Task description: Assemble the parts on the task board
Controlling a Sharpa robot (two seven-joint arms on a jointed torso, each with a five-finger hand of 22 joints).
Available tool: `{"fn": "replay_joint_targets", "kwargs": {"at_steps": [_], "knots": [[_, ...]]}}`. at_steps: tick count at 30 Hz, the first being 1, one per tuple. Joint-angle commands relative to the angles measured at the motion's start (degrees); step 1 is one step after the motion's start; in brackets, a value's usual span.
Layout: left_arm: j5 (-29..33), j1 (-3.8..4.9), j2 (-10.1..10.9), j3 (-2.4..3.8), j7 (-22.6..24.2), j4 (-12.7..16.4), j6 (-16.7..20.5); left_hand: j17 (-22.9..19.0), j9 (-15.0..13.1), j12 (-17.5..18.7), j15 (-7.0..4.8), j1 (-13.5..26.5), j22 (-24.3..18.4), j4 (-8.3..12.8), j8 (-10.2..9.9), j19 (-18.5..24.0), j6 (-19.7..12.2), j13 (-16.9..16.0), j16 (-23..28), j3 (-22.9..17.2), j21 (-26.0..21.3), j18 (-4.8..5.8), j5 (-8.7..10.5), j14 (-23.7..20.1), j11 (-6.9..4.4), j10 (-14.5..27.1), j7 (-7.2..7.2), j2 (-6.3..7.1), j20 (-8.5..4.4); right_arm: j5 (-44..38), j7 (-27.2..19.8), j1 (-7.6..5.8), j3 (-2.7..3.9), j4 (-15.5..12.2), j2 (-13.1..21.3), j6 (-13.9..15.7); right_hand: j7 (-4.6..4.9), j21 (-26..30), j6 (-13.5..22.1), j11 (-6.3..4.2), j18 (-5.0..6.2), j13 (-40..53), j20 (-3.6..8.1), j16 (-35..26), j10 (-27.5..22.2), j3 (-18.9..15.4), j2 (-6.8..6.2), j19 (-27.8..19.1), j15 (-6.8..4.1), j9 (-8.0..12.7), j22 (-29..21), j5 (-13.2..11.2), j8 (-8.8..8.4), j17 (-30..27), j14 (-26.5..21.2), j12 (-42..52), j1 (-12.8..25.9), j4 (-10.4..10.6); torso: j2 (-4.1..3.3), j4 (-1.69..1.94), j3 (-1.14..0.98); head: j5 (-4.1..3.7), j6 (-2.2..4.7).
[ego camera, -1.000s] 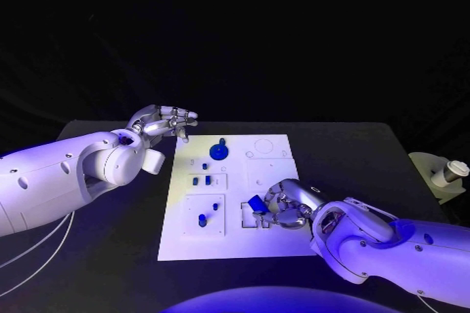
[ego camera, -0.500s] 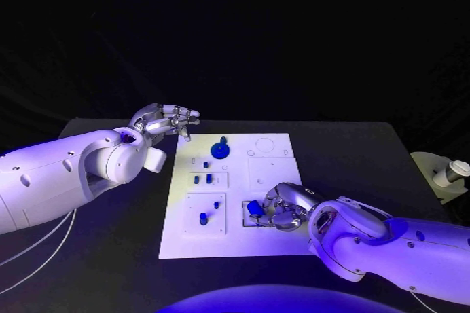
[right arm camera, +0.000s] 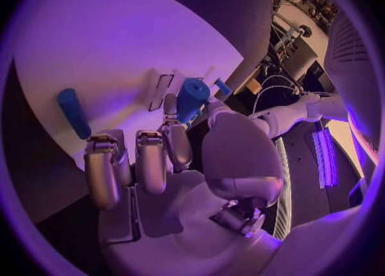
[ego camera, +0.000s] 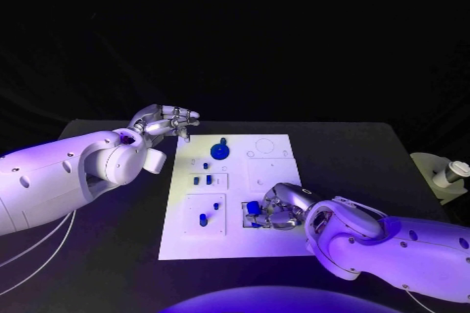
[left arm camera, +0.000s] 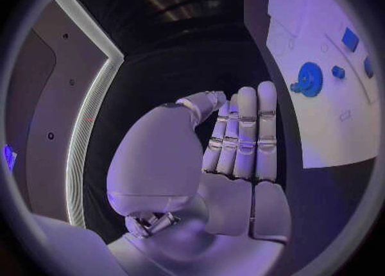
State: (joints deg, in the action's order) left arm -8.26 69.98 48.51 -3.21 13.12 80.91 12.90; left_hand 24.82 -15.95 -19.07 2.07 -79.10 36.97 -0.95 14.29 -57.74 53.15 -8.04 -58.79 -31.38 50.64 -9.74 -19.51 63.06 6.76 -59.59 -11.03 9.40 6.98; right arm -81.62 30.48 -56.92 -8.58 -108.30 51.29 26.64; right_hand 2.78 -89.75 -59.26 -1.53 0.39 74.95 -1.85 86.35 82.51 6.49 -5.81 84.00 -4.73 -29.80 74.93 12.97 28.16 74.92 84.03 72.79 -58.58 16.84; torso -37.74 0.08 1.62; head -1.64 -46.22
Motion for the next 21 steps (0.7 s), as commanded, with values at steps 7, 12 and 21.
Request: {"fn": "replay_joint_targets", "kwargs": {"at_steps": [7,12,21], "knots": [[0.26,0.07,0.02,0.04,0.01,0.23,-0.84,-0.09,0.11,-0.45,0.0,0.42,-0.13,-0.18,0.27,-0.14,-0.42,-0.06,-0.4,-0.05,-0.29,-0.88,-0.06,-0.44,0.02,0.28,0.06,-0.12,0.21,-2.13,0.66,0.02,0.01,0.61,-0.6,-0.1,-0.06,-0.25,0.33,0.1,-0.39,1.49,0.55,0.22,0.44,-0.51,0.5,6.0,-0.24,0.02,15.07,-0.26,-0.09,5.24,4.19,0.0,0.61,0.04,-0.03,-0.04,-0.01,-0.02,-0.02],[0.25,0.07,0.04,0.04,-0.06,0.24,-0.86,-0.09,0.11,-0.45,0.0,0.42,-0.13,-0.18,0.27,-0.14,-0.42,-0.06,-0.4,-0.05,-0.29,-0.88,-0.06,-0.44,0.02,0.28,0.06,-0.12,0.21,-2.44,0.69,0.02,0.01,0.73,-0.77,-0.03,-0.09,-0.25,0.32,0.08,-0.39,1.61,0.56,0.27,0.51,-0.54,0.87,6.0,-0.25,-0.02,15.07,-0.08,-0.01,5.37,4.22,0.1,0.63,0.02,-0.01,-0.04,-0.04,0.03,-0.07],[0.23,0.07,0.06,0.04,-0.2,0.27,-0.95,-0.11,0.11,-0.5,0.01,0.37,-0.17,-0.21,0.29,-0.17,-0.44,-0.05,-0.42,-0.09,-0.35,-0.88,-0.08,-0.47,0.03,0.33,0.05,-0.18,0.21,-3.21,0.78,0.02,0.01,1.03,-0.94,1.08,-0.1,-0.25,0.46,0.07,-0.39,1.65,0.58,0.25,0.48,-3.11,0.86,6.0,-0.26,-0.22,15.07,-3.02,0.46,5.38,4.21,-0.25,2.71,0.07,0.01,-0.03,-0.03,0.04,-0.05]]}}
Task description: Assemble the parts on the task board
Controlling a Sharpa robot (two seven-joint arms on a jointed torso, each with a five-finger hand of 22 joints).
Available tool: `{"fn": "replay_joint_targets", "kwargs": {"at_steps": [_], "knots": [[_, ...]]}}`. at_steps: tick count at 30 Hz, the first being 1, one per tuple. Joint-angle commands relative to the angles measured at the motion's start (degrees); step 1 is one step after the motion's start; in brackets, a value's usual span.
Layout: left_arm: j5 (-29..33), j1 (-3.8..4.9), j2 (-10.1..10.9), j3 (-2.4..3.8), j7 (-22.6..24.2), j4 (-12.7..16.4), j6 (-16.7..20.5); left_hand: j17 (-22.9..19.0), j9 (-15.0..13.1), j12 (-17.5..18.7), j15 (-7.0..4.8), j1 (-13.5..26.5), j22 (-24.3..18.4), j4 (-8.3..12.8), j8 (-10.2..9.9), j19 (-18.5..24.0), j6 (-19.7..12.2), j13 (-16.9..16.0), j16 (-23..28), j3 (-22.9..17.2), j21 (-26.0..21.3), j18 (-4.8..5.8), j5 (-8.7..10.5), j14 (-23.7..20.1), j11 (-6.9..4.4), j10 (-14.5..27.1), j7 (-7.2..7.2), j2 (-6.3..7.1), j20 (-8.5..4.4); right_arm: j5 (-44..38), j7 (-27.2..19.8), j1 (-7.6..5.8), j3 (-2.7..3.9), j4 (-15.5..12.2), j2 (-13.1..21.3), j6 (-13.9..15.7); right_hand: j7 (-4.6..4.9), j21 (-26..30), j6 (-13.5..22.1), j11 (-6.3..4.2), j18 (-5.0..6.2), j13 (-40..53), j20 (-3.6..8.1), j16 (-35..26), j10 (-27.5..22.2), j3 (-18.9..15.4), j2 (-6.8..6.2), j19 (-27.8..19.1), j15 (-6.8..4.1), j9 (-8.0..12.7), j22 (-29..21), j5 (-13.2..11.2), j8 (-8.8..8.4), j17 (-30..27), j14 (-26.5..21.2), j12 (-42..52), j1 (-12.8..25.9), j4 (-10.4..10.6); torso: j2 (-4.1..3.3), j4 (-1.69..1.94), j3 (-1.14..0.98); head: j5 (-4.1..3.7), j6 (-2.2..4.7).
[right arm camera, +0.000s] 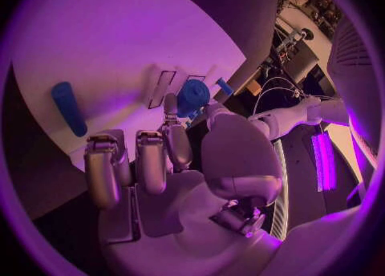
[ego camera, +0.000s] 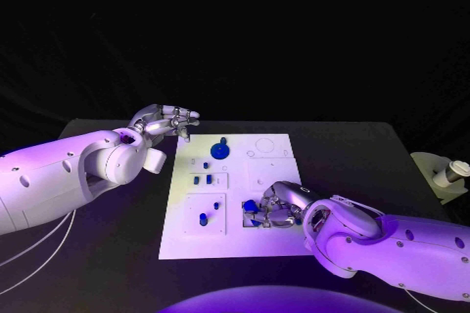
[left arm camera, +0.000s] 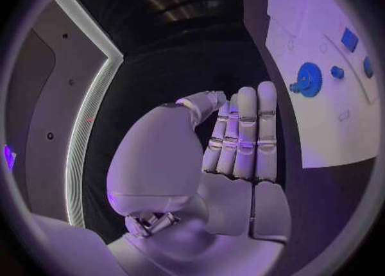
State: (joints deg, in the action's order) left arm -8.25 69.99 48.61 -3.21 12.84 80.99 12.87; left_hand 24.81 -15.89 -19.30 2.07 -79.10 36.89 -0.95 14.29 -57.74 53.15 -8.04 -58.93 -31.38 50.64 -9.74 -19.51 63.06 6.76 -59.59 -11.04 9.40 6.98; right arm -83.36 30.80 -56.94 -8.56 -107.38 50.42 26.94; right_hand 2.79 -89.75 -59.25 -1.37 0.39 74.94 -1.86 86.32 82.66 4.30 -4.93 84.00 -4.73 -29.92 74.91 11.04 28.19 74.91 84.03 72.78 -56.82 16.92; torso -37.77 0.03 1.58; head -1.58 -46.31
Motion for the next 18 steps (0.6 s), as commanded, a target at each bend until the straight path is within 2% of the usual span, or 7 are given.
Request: {"fn": "replay_joint_targets", "kwargs": {"at_steps": [1,5,12,13,14,18], "knots": [[0.21,0.07,-0.02,0.04,0.06,0.21,-0.94,-0.1,0.06,-0.28,0.01,0.34,-0.1,-0.2,0.29,-0.17,-0.44,-0.06,-0.28,-0.11,-0.36,-0.88,-0.09,-0.48,0.02,0.33,0.06,-0.2,0.21,-1.58,0.47,0.04,-0.01,0.15,-0.1,1.01,-0.09,-0.25,0.51,-0.07,-0.39,1.65,0.58,0.25,0.3,-1.3,-0.01,6.0,-0.27,-0.13,15.09,-1.35,0.48,5.33,4.2,-0.33,1.14,0.0,0.03,0.03,0.02,-0.01,0.04],[0.2,0.07,0.02,0.04,-0.01,0.22,-0.94,-0.14,0.06,-0.37,-0.04,0.02,-0.12,-0.07,0.33,-0.23,-0.43,-0.06,-0.29,-0.34,-0.37,-0.9,-0.15,-0.53,0.02,0.37,0.06,-0.42,0.16,-1.78,0.47,0.04,-0.01,0.25,-0.23,1.57,0.0,-0.25,0.9,0.03,-0.39,1.54,0.51,0.16,0.11,-4.47,-0.1,6.0,-0.19,-0.26,15.09,-2.93,0.79,5.18,4.16,-0.85,2.36,0.04,0.0,0.04,-0.01,0.0,0.06],[0.26,0.07,0.06,0.04,-0.24,0.25,-1.16,-0.14,0.07,-0.38,-0.03,0.06,-0.13,-0.1,0.33,-0.24,-0.44,-0.06,-0.29,-0.33,-0.38,-0.89,-0.13,-0.53,0.03,0.38,0.05,-0.41,0.16,-2.0,0.47,0.04,-0.01,0.46,-0.46,2.26,0.12,-0.25,1.3,0.12,-0.39,1.23,0.43,0.0,-0.18,-7.78,0.21,6.0,-0.1,-0.33,15.09,-4.99,1.04,4.88,4.09,-1.65,2.7,0.06,0.0,0.06,0.0,-0.02,0.12],[0.4,0.07,0.07,0.04,-0.36,0.26,-1.29,-0.15,0.07,-0.41,-0.01,0.08,-0.14,-0.14,0.35,-0.25,-0.42,-0.06,-0.3,-0.33,-0.39,-0.88,-0.12,-0.54,0.03,0.39,0.03,-0.43,0.17,-2.04,0.47,0.04,-0.01,0.47,-0.48,2.33,0.15,-0.25,1.43,0.15,-0.39,1.15,0.4,-0.09,-0.26,-8.9,0.67,6.0,-0.08,-0.36,15.09,-6.91,1.13,4.69,4.05,-1.88,3.5,0.06,0.0,0.06,0.01,-0.05,0.12],[0.5,0.07,0.08,0.04,-0.44,0.26,-1.36,-0.15,0.07,-0.42,-0.01,0.09,-0.14,-0.15,0.36,-0.25,-0.42,-0.06,-0.3,-0.33,-0.4,-0.88,-0.12,-0.54,0.03,0.39,0.03,-0.44,0.17,-2.09,0.47,0.04,-0.01,0.48,-0.49,2.36,0.16,-0.25,1.48,0.17,-0.39,1.15,0.39,-0.11,-0.27,-9.35,0.9,6.0,-0.06,-0.37,15.09,-7.51,1.17,4.68,4.04,-1.93,3.83,0.08,0.0,0.05,0.01,-0.06,0.11],[0.76,0.07,0.12,0.04,-0.67,0.22,-1.49,-0.16,0.07,-0.43,-0.01,0.1,-0.14,-0.16,0.36,-0.25,-0.41,-0.06,-0.3,-0.33,-0.4,-0.88,-0.12,-0.55,0.04,0.39,0.03,-0.44,0.17,-2.17,0.29,0.04,-0.01,0.3,-0.45,2.43,0.17,-0.25,1.51,0.17,-0.39,1.08,0.38,-0.11,-0.32,-9.65,0.92,6.0,-0.06,-0.38,15.09,-7.63,1.2,4.68,4.05,-2.07,3.91,0.08,0.02,0.02,0.01,-0.03,0.11]]}}
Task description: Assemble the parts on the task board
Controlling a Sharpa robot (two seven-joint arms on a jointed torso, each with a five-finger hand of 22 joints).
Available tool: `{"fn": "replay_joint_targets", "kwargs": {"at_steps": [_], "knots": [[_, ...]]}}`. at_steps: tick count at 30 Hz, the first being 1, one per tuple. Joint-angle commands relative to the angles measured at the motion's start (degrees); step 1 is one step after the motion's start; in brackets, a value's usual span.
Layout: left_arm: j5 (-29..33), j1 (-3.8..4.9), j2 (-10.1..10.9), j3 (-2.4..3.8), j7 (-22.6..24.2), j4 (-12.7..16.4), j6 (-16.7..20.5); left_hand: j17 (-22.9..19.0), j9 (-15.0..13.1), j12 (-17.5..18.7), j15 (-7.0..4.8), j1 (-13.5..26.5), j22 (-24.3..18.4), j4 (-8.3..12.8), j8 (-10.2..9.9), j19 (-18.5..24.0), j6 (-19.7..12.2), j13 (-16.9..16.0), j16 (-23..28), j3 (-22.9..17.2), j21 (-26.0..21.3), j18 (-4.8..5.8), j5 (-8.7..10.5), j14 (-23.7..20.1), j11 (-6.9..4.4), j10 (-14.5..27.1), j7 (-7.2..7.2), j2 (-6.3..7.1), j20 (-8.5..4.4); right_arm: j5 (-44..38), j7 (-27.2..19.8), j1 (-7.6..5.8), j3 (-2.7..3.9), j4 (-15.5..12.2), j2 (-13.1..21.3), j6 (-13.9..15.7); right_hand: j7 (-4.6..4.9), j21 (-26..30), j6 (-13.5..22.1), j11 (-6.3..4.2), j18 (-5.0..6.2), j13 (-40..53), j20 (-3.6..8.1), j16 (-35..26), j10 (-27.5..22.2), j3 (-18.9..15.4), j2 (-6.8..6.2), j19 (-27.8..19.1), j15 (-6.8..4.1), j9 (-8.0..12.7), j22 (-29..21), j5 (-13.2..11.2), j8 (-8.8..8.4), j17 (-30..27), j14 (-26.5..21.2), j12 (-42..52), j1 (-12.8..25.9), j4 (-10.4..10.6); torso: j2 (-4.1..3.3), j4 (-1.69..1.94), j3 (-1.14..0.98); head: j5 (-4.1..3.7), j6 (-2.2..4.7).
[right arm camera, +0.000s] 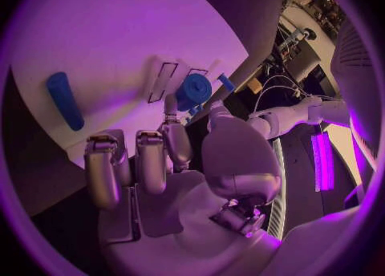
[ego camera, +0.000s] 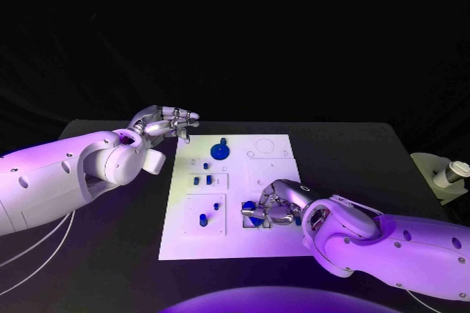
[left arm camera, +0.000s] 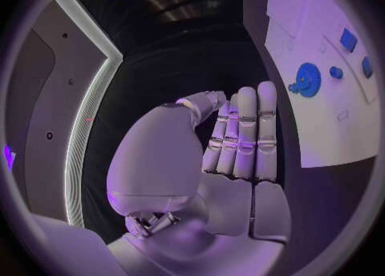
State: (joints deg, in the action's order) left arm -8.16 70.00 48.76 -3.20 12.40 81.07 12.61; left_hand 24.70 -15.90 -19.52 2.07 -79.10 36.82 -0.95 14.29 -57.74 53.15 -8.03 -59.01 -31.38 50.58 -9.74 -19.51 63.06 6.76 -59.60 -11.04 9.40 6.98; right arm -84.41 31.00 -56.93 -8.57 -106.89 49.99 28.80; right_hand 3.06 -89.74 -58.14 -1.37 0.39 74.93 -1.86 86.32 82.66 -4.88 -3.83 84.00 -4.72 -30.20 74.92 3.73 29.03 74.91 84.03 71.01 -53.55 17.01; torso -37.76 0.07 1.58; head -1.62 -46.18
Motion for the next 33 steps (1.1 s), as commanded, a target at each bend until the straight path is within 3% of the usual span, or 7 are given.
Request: {"fn": "replay_joint_targets", "kwargs": {"at_steps": [1,9,20,24,25,27,33], "knots": [[0.7,0.06,-0.02,0.04,-0.26,0.14,-1.25,-0.05,0.07,-0.21,0.0,0.1,-0.08,-0.17,0.36,-0.25,-0.41,-0.06,-0.22,-0.33,-0.34,-0.88,-0.12,-0.55,0.04,0.4,0.03,-0.45,0.17,-1.1,0.0,0.03,0.0,-0.31,0.01,0.57,-0.1,-0.26,0.4,0.18,-0.39,1.09,0.39,-0.11,-0.31,-0.47,-0.19,6.0,-0.06,-0.1,15.08,-0.32,0.36,4.69,4.05,-0.3,0.64,-0.01,0.02,-0.02,-0.01,0.04,-0.05],[0.81,0.06,0.07,0.04,-0.43,0.12,-1.3,-0.05,0.07,-0.21,0.0,0.1,-0.08,-0.17,0.36,-0.25,-0.41,-0.06,-0.22,-0.33,-0.34,-0.88,-0.12,-0.55,0.04,0.4,0.03,-0.45,0.17,-0.85,-0.81,0.09,0.0,-2.38,1.3,0.58,-0.23,-0.26,0.13,0.07,-0.39,1.82,0.4,0.17,0.19,-1.04,1.25,6.0,-0.12,-0.18,15.08,0.48,0.71,5.45,4.21,0.56,0.07,-0.07,0.03,-0.09,-0.05,0.25,-0.04],[0.8,0.06,0.2,0.04,-0.62,0.07,-1.4,-0.07,0.08,-0.23,0.01,0.15,-0.1,-0.21,0.37,-0.25,-0.43,-0.06,-0.22,-0.31,-0.37,-0.87,-0.1,-0.57,0.06,0.44,0.01,-0.42,0.18,-1.14,-2.16,0.11,0.0,-4.07,4.01,-0.02,-0.27,-0.26,0.12,0.05,-0.39,1.86,0.42,0.23,0.24,-1.31,1.4,6.0,-0.15,-0.17,15.08,0.91,0.77,5.6,4.24,0.56,-0.25,-0.11,0.06,-0.12,-0.07,0.18,0.18],[0.78,0.05,0.22,0.03,-0.67,0.06,-1.45,-0.07,0.08,-0.23,0.01,0.15,-0.1,-0.21,0.37,-0.25,-0.43,-0.06,-0.22,-0.31,-0.37,-0.87,-0.1,-0.57,0.06,0.44,0.01,-0.42,0.18,-0.75,-3.33,0.12,-0.01,-4.04,4.26,-1.93,-0.43,-0.26,0.41,-0.07,-0.39,2.15,0.53,0.33,0.39,-0.18,2.27,6.0,-0.24,-0.02,15.08,4.14,0.82,5.91,4.29,0.57,-10.62,-1.33,0.04,-0.06,-0.03,0.14,0.2],[0.77,0.05,0.22,0.03,-0.68,0.06,-1.45,-0.07,0.08,-0.23,0.01,0.15,-0.1,-0.21,0.37,-0.25,-0.43,-0.06,-0.22,-0.31,-0.37,-0.87,-0.1,-0.57,0.06,0.44,0.01,-0.42,0.18,-0.69,-3.51,0.12,-0.01,-3.93,4.22,-2.28,-0.43,-0.26,0.41,-0.07,-0.39,2.15,0.53,0.33,0.39,-0.18,2.27,6.0,-0.24,-0.02,15.08,4.14,0.82,5.91,4.29,0.57,-10.62,-1.33,0.04,-0.07,-0.04,0.12,0.2],[0.76,0.05,0.22,0.03,-0.69,0.06,-1.47,-0.08,0.08,-0.26,0.02,0.14,-0.11,-0.22,0.38,-0.26,-0.43,-0.06,-0.23,-0.33,-0.39,-0.87,-0.1,-0.59,0.06,0.46,0.01,-0.44,0.18,-0.64,-3.67,0.12,-0.01,-3.75,4.12,-2.68,-0.4,-0.26,0.44,-0.06,-0.39,2.33,0.58,0.45,0.49,0.66,2.83,6.0,-0.3,0.27,15.08,4.17,0.62,6.26,4.35,0.64,-14.56,-1.22,0.0,-0.04,-0.02,0.08,0.2],[0.74,0.05,0.21,0.03,-0.68,0.06,-1.5,-0.08,0.08,-0.26,0.02,0.14,-0.11,-0.22,0.38,-0.26,-0.43,-0.06,-0.23,-0.33,-0.39,-0.87,-0.1,-0.59,0.06,0.46,0.01,-0.44,0.18,-1.12,-3.42,0.14,-0.02,-2.84,3.21,-3.48,-0.47,-0.26,0.31,-0.19,-0.39,2.6,0.63,0.64,0.65,1.22,2.19,6.0,-0.35,0.65,15.08,4.87,0.36,6.76,4.44,0.79,-18.48,-1.35,0.01,0.02,0.01,0.0,0.21]]}}
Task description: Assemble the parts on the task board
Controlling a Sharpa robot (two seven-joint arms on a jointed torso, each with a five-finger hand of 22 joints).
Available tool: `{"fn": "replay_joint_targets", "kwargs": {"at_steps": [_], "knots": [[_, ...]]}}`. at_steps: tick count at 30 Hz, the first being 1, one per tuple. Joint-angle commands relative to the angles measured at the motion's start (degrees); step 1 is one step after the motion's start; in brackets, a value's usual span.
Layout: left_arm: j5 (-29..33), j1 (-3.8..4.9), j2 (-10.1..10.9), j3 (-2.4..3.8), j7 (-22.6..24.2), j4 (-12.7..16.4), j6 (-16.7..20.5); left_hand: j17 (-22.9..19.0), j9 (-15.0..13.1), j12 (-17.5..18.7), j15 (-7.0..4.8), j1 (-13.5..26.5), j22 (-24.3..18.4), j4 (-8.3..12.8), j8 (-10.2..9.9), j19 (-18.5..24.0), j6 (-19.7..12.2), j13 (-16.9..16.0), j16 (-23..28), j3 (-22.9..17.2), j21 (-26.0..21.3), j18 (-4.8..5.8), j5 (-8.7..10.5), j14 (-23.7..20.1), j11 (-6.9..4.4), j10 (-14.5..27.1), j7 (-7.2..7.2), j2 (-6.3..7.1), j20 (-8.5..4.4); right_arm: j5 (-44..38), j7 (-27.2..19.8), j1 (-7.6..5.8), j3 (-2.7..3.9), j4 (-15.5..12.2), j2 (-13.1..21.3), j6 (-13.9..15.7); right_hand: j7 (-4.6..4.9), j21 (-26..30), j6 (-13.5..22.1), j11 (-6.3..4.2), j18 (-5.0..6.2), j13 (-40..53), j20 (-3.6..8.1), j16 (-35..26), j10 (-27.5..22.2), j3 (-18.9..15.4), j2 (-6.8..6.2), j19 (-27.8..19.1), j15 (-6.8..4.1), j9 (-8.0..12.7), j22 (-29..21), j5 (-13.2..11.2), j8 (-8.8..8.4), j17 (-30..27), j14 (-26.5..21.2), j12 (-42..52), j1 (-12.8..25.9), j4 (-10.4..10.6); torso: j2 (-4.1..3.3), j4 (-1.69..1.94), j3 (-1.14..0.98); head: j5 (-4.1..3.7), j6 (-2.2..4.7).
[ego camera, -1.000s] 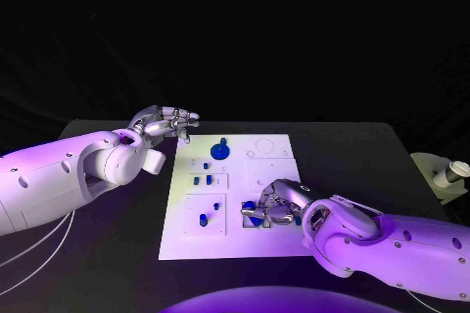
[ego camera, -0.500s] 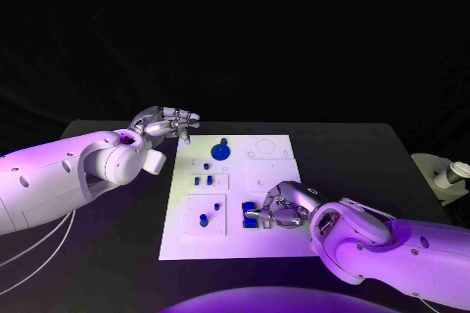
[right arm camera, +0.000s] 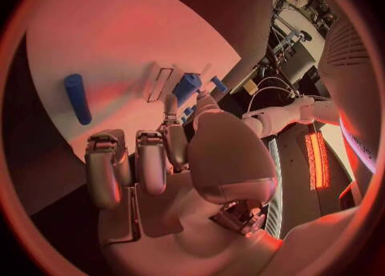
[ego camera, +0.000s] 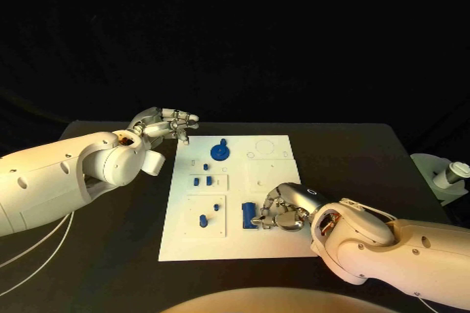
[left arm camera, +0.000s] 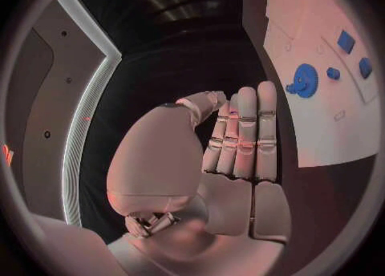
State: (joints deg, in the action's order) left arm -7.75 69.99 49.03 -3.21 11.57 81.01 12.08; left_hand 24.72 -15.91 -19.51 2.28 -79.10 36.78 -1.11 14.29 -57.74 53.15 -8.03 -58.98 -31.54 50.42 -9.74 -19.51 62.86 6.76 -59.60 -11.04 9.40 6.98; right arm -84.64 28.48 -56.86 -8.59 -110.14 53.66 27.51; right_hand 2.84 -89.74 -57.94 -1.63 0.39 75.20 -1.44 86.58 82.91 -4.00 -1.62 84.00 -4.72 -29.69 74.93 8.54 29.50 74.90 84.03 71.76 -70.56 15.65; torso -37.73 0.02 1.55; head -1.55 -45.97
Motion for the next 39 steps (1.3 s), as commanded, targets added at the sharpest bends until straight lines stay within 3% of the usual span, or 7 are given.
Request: {"fn": "replay_joint_targets", "kwargs": {"at_steps": [1,4,12,24,32,37,39], "knots": [[0.33,0.06,-0.06,0.04,0.15,0.12,-0.97,-0.09,0.09,-0.26,-0.19,0.14,-0.06,-0.06,0.38,-0.26,-0.43,-0.06,-0.26,-0.16,-0.23,-0.87,-0.1,-0.38,0.06,0.46,0.01,-0.44,0.18,-0.97,-0.82,0.08,0.0,0.56,-0.6,-2.19,-0.27,-0.26,0.09,0.05,-0.39,2.38,0.21,0.39,0.43,0.39,-0.05,6.0,-0.36,0.19,15.07,0.05,-0.14,6.8,4.45,0.1,-1.78,0.05,-0.03,0.08,0.04,-0.08,0.01],[0.27,0.06,-0.06,0.03,0.15,0.13,-0.97,-0.09,0.09,-0.26,-0.19,0.14,-0.06,-0.06,0.38,-0.26,-0.43,-0.06,-0.26,-0.16,-0.23,-0.87,-0.1,-0.38,0.06,0.46,0.01,-0.44,0.18,-1.27,-0.44,0.14,-0.01,1.12,-1.17,-2.09,-0.33,-0.26,-0.09,-0.01,-0.39,2.45,0.27,0.4,0.46,1.13,-0.02,6.0,-0.41,0.49,15.07,-1.47,-0.35,6.86,4.45,0.03,-3.84,0.28,-0.1,0.1,0.0,0.05,-0.01],[0.22,0.06,0.04,0.03,0.12,0.15,-0.94,-0.09,0.09,-0.26,-0.19,0.14,-0.06,-0.06,0.38,-0.26,-0.43,-0.06,-0.26,-0.16,-0.23,-0.87,-0.1,-0.38,0.06,0.46,0.01,-0.44,0.18,-1.81,0.22,0.22,-0.01,1.99,-1.91,-1.64,-0.3,-0.26,-0.14,0.0,-0.39,2.49,0.27,0.41,0.49,1.15,-0.02,6.0,-0.41,0.53,15.07,-1.6,-0.36,6.89,4.45,0.08,-3.85,0.45,-0.04,0.06,0.07,0.09,-0.16],[0.2,0.06,0.2,0.03,0.08,0.19,-0.94,-0.12,0.09,-0.33,-0.19,0.09,-0.09,-0.07,0.41,-0.28,-0.43,-0.06,-0.28,-0.23,-0.27,-0.87,-0.11,-0.4,0.05,0.49,0.01,-0.51,0.18,-2.05,-0.51,0.23,0.0,1.5,-1.24,0.8,-0.16,-0.26,-0.46,0.13,-0.39,2.65,0.21,0.44,0.61,0.93,0.31,6.0,-0.31,0.8,15.07,-1.48,-0.47,6.98,4.47,0.13,-2.09,1.14,-0.05,0.05,-0.03,0.17,-0.19],[0.2,0.05,0.45,0.01,0.04,0.24,-0.88,-0.12,0.09,-0.33,-0.19,0.09,-0.09,-0.07,0.41,-0.28,-0.43,-0.06,-0.28,-0.23,-0.27,-0.87,-0.11,-0.4,0.05,0.49,0.01,-0.51,0.18,-0.9,-3.78,-0.36,0.19,-1.09,3.54,5.54,0.2,-0.26,0.67,0.44,-0.39,1.2,0.02,-0.12,-0.55,1.34,-0.82,6.0,-0.07,1.17,15.07,-0.28,-1.22,5.71,4.17,-2.4,-3.36,0.77,0.05,-0.08,0.05,-0.07,-0.05],[0.19,0.05,0.58,-0.01,0.13,0.37,-0.8,-0.12,0.09,-0.33,-0.19,0.09,-0.09,-0.07,0.41,-0.28,-0.43,-0.06,-0.28,-0.23,-0.27,-0.87,-0.11,-0.4,0.05,0.49,0.01,-0.51,0.18,-0.78,-5.34,-1.21,0.25,-1.6,7.6,6.57,2.06,-0.26,4.76,1.87,-0.39,0.96,-0.71,-0.17,-0.97,2.24,-1.94,6.0,1.03,2.69,15.07,-0.21,-4.81,5.78,4.17,-3.06,-5.68,0.75,0.1,-0.13,0.14,-0.86,-0.03],[0.19,0.05,0.7,-0.01,0.29,0.51,-0.7,-0.12,0.09,-0.33,-0.19,0.09,-0.09,-0.07,0.41,-0.28,-0.43,-0.06,-0.28,-0.23,-0.27,-0.87,-0.11,-0.4,0.05,0.49,0.01,-0.51,0.18,-1.5,-5.51,-1.38,0.23,-1.64,9.43,6.14,2.24,-0.26,4.89,2.05,-0.39,0.96,-0.87,-0.11,-1.0,2.35,-2.06,6.0,1.2,2.85,15.07,-0.24,-5.18,5.93,4.2,-3.09,-5.93,0.78,0.07,-0.21,0.13,-1.15,0.01]]}}
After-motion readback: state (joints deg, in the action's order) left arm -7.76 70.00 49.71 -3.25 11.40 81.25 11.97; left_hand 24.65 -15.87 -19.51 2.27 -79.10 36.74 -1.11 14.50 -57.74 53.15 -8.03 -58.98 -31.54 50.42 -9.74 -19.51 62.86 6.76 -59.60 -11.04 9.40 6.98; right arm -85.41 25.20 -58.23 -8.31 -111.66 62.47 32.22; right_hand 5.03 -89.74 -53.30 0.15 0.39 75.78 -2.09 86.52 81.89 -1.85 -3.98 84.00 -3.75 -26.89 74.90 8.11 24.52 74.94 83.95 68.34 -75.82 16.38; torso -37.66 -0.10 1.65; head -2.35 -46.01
